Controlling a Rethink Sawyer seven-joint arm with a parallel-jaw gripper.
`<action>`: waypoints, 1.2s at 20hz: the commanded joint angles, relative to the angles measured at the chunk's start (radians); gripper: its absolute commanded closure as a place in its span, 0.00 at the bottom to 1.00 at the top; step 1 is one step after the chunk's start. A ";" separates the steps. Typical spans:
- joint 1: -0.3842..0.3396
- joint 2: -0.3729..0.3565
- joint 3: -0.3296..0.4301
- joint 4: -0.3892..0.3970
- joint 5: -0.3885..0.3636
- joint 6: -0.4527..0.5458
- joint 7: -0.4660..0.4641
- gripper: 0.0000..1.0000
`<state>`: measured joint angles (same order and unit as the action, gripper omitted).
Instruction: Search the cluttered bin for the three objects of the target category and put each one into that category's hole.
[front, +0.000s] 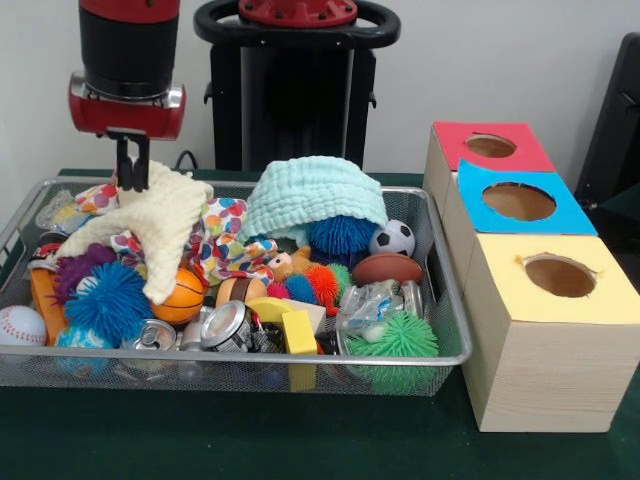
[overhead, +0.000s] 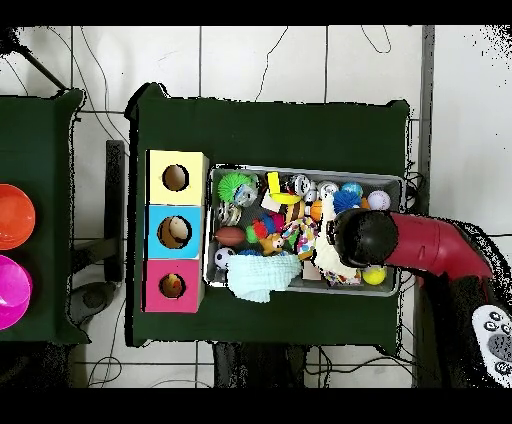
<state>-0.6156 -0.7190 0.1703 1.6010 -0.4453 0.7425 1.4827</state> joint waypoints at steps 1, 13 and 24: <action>0.014 0.072 0.061 0.045 0.016 -0.072 0.067 1.00; 0.081 0.119 0.024 0.097 0.080 -0.167 0.213 1.00; 0.180 0.069 -0.078 0.141 0.192 -0.159 0.321 1.00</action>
<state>-0.4587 -0.6474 0.1409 1.6686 -0.3217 0.6265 1.4939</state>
